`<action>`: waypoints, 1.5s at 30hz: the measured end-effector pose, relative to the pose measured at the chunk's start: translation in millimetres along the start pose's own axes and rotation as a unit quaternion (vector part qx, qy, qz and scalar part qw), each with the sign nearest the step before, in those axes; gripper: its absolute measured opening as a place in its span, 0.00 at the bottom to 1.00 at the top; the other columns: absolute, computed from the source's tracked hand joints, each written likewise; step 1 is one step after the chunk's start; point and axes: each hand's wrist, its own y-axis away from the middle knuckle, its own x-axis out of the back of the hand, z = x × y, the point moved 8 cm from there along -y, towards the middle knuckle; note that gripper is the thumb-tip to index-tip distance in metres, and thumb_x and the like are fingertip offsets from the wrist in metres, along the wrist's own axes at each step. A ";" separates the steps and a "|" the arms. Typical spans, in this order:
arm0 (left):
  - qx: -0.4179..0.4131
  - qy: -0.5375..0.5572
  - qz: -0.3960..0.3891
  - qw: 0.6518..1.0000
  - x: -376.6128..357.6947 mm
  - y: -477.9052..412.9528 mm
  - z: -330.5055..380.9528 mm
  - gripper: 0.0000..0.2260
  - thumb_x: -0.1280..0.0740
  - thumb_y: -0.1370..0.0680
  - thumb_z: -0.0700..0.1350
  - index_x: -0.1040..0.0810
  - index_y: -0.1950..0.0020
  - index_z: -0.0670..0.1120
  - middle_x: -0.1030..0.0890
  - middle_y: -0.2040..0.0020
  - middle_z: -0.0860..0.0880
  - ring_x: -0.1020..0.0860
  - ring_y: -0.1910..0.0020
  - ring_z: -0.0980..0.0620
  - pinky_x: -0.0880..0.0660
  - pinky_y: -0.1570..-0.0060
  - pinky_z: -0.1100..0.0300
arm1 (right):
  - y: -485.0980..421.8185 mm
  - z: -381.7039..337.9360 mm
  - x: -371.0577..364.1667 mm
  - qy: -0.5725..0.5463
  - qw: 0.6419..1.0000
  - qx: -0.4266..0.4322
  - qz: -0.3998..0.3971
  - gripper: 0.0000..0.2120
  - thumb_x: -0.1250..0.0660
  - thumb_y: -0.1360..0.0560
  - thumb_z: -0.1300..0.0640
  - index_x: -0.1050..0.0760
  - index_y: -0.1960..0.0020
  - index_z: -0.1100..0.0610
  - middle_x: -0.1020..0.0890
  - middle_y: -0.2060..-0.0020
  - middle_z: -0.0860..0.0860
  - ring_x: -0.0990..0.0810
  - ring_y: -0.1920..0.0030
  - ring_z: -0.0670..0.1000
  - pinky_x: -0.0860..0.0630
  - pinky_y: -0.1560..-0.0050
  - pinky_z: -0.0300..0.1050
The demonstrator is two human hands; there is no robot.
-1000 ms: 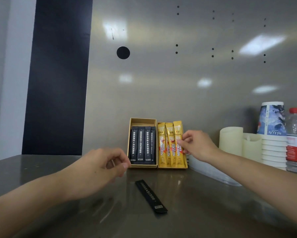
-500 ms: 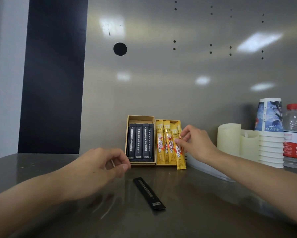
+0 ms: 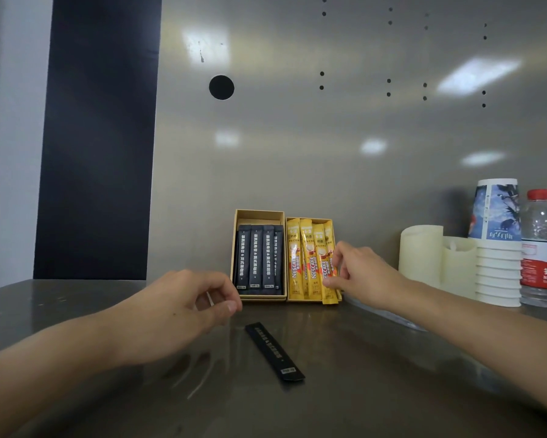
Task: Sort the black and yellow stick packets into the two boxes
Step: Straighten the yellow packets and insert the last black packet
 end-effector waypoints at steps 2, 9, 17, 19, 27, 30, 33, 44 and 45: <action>-0.004 -0.004 -0.003 1.000 -0.6 0.2 1.0 0.06 0.34 0.19 0.53 0.18 0.52 0.59 0.17 0.58 0.58 0.20 0.57 0.54 0.20 0.51 0.53 | -0.5 -1.7 0.2 0.027 1.000 0.000 0.016 0.13 0.30 0.22 0.46 0.32 0.48 0.52 0.25 0.62 0.42 0.25 0.62 0.42 0.31 0.65 0.38; -0.011 -0.009 -0.013 1.000 -1.4 1.5 2.0 0.06 0.35 0.19 0.53 0.19 0.52 0.58 0.17 0.58 0.59 0.20 0.57 0.55 0.20 0.50 0.53 | 0.4 -14.1 -2.5 0.077 0.995 0.035 0.052 0.10 0.36 0.18 0.46 0.34 0.51 0.51 0.22 0.60 0.46 0.22 0.62 0.45 0.29 0.68 0.39; -0.012 -0.019 -0.017 1.000 -1.6 1.7 4.5 0.06 0.35 0.19 0.52 0.19 0.51 0.57 0.17 0.56 0.58 0.20 0.55 0.57 0.20 0.50 0.57 | 17.4 -38.3 18.5 -0.025 0.998 0.042 0.048 0.12 0.36 0.20 0.41 0.26 0.49 0.50 0.18 0.62 0.46 0.19 0.60 0.46 0.20 0.57 0.47; -0.012 -0.021 -0.013 1.000 -0.6 1.7 3.1 0.05 0.35 0.19 0.52 0.19 0.51 0.58 0.17 0.57 0.58 0.20 0.56 0.57 0.20 0.52 0.58 | 32.5 -65.8 8.1 -0.123 0.989 0.062 -0.054 0.15 0.34 0.23 0.38 0.24 0.50 0.50 0.16 0.61 0.47 0.18 0.61 0.45 0.22 0.57 0.44; -0.005 -0.058 -0.009 0.998 0.2 0.0 3.6 0.05 0.35 0.18 0.51 0.20 0.49 0.57 0.18 0.55 0.58 0.20 0.55 0.58 0.23 0.56 0.64 | 63.5 -124.1 -19.2 -0.166 0.955 0.108 -0.221 0.23 0.27 0.27 0.39 0.23 0.38 0.51 0.14 0.60 0.45 0.21 0.66 0.37 0.25 0.59 0.38; -0.002 -0.063 -0.008 0.998 0.3 0.1 2.8 0.05 0.35 0.18 0.51 0.19 0.50 0.56 0.18 0.55 0.58 0.20 0.55 0.57 0.23 0.55 0.64 | 63.3 -121.3 -27.1 -0.208 0.937 0.092 -0.264 0.21 0.26 0.27 0.43 0.21 0.39 0.53 0.18 0.64 0.43 0.22 0.65 0.38 0.26 0.57 0.39; 0.000 -0.062 0.005 0.998 2.8 0.1 1.9 0.05 0.35 0.19 0.51 0.19 0.50 0.55 0.18 0.56 0.57 0.20 0.56 0.56 0.24 0.57 0.64 | 56.2 -116.4 -23.8 -0.248 0.936 0.083 -0.237 0.12 0.25 0.26 0.46 0.17 0.49 0.53 0.19 0.65 0.43 0.23 0.66 0.40 0.27 0.60 0.36; 0.001 -0.065 0.004 0.998 4.0 1.1 1.4 0.05 0.35 0.18 0.51 0.19 0.50 0.55 0.17 0.53 0.57 0.20 0.53 0.56 0.23 0.52 0.62 | -17.1 -62.7 19.5 -0.310 0.949 -0.045 -0.029 0.08 0.28 0.23 0.53 0.20 0.49 0.58 0.12 0.62 0.55 0.15 0.65 0.46 0.19 0.63 0.38; 0.001 -0.067 0.004 0.998 4.1 1.5 1.2 0.05 0.35 0.18 0.51 0.19 0.50 0.55 0.17 0.52 0.57 0.20 0.53 0.56 0.22 0.51 0.61 | -21.8 -62.8 16.7 -0.317 0.947 -0.050 -0.028 0.09 0.28 0.23 0.54 0.20 0.48 0.59 0.12 0.62 0.55 0.14 0.64 0.48 0.18 0.61 0.40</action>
